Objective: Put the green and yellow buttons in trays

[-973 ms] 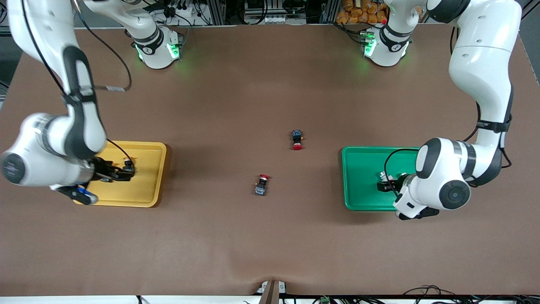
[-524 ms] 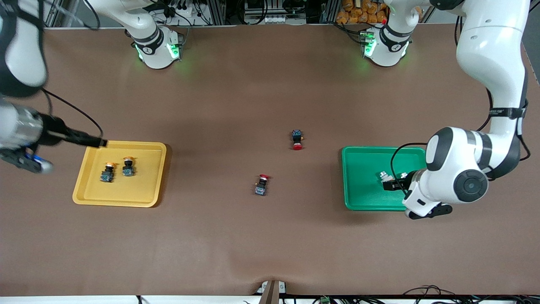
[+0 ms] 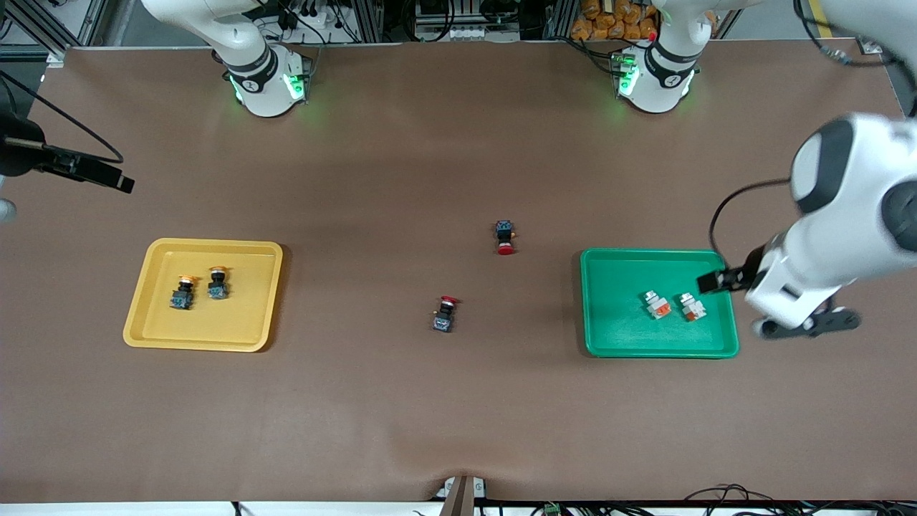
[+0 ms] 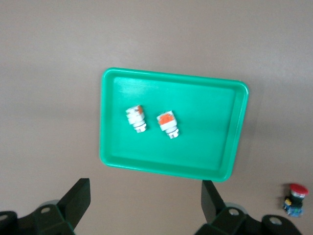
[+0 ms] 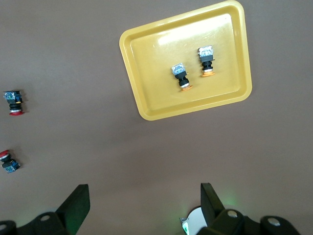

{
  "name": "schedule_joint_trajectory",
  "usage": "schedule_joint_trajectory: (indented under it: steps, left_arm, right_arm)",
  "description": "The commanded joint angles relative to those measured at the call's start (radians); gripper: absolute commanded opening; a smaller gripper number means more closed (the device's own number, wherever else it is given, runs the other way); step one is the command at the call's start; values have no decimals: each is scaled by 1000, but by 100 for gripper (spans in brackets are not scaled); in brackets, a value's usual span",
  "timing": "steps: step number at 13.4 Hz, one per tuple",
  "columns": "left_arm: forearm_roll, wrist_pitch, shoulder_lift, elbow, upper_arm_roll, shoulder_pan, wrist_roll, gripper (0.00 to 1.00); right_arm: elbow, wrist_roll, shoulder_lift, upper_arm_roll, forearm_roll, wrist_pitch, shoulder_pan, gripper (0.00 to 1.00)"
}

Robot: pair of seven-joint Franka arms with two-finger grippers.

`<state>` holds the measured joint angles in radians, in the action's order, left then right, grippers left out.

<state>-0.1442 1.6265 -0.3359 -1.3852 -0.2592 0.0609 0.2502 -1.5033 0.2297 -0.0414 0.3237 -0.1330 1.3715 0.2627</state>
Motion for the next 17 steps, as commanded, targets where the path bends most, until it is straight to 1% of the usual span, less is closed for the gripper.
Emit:
schedule_joint_trajectory:
  steps: [1, 4, 5, 6, 7, 8, 9, 10, 12, 13, 16, 17]
  left_arm:
    - [8, -103, 128, -40, -12, 46, -145, 100]
    - [24, -141, 266, -148, 0, 51, -236, 100]
    - [35, -163, 303, -172, 26, 27, -246, 100]
    - [46, -175, 334, -193, 88, -24, -271, 100]
    - [61, -184, 360, -201, 145, -54, -316, 100]
    - [86, -207, 370, -195, 168, -58, -350, 100]
    - [106, -241, 371, -181, 182, -61, -356, 100]
    - [107, -258, 383, -169, 185, -62, -355, 100]
    - [107, -261, 391, -154, 176, -59, -355, 100]
    - [100, -261, 390, -131, 176, -59, -353, 100]
    - [92, -264, 390, -123, 169, -53, -358, 100]
    - [92, -264, 388, -106, 166, -55, -356, 100]
  right_arm:
    - [-3, -1, 18, -2, 36, -6, 6, 100]
    - [-3, -4, 23, 8, 43, -12, 9, 100]
    - [-3, -4, 26, -8, 41, 1, -3, 100]
    - [-5, -7, 34, -41, 39, 14, -46, 100]
    - [-6, -33, 32, -119, 39, 15, -127, 100]
    - [-5, -41, 32, -206, 39, 15, -210, 100]
    - [-9, -47, 35, -259, 41, 15, -267, 100]
    - [-12, -81, 40, -270, 39, 15, -286, 100]
    - [-23, -160, 58, -265, 41, 23, -287, 100]
    - [-37, -161, 72, -265, 41, 26, -286, 100]
    - [-89, -156, 106, -265, 44, 38, -286, 100]
    - [-97, -156, 112, -265, 50, 38, -286, 100]
